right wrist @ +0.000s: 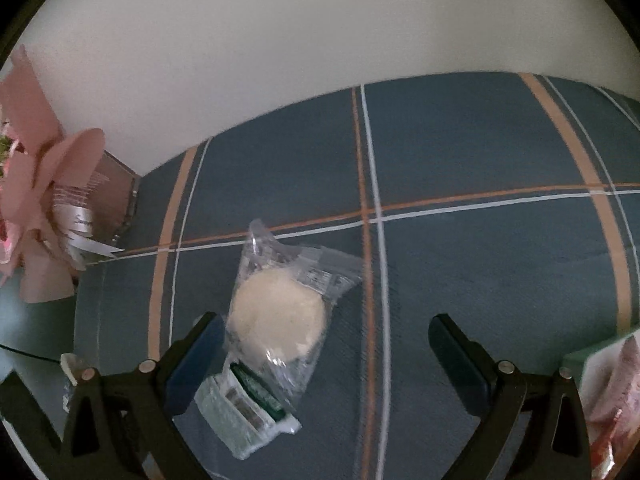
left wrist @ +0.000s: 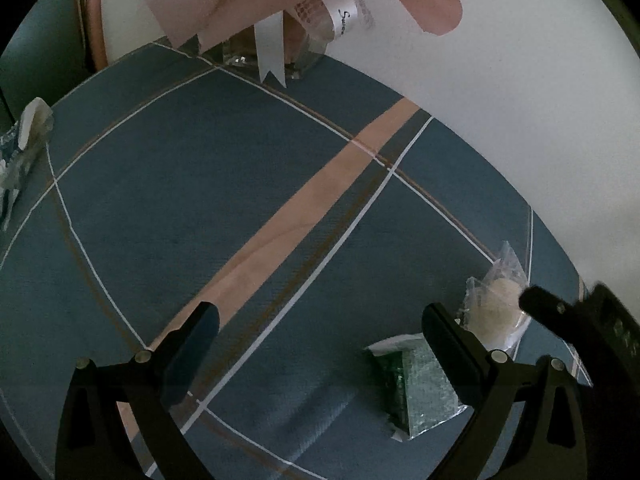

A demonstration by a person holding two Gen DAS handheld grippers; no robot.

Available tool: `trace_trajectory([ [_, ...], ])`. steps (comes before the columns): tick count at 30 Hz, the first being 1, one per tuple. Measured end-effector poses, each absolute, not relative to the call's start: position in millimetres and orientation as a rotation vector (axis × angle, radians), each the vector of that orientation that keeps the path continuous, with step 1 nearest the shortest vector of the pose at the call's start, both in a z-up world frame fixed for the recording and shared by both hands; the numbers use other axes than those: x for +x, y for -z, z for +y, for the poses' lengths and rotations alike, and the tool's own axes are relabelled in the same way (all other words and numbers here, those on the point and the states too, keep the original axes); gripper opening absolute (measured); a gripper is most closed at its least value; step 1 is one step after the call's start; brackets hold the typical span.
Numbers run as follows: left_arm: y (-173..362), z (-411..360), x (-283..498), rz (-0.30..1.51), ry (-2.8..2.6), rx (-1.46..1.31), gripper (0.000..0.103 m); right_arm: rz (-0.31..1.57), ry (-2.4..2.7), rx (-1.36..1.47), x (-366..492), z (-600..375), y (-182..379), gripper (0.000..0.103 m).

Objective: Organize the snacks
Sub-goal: 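Grasp the pale green pack with the left tool while the right tool grasps the wrapped bun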

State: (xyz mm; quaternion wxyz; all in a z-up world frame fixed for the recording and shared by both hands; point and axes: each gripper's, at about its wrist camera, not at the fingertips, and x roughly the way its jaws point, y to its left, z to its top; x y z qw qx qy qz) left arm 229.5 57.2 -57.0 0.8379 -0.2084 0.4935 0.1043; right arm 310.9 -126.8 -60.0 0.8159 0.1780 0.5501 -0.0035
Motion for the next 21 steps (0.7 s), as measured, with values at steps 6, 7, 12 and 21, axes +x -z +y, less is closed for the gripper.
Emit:
trace_trajectory([
  [6,64.7,54.3,229.8,1.069,-0.207,-0.443,0.101,1.203,0.041,0.3,323.8,-107.7,70.5,0.103],
  [7,65.3,53.8,230.1,1.072,-0.205,-0.442,0.101,1.209,0.044,0.295,325.5,-106.4,72.5,0.103],
  [12,67.1,52.5,232.2,1.087,-0.186,-0.458,0.101,1.239,0.049,0.275,326.0,-106.0,84.9,0.103],
  [21,61.6,37.5,235.4,1.1,-0.111,-0.468,0.101,1.276,0.05,0.167,312.7,-114.4,92.4,0.095],
])
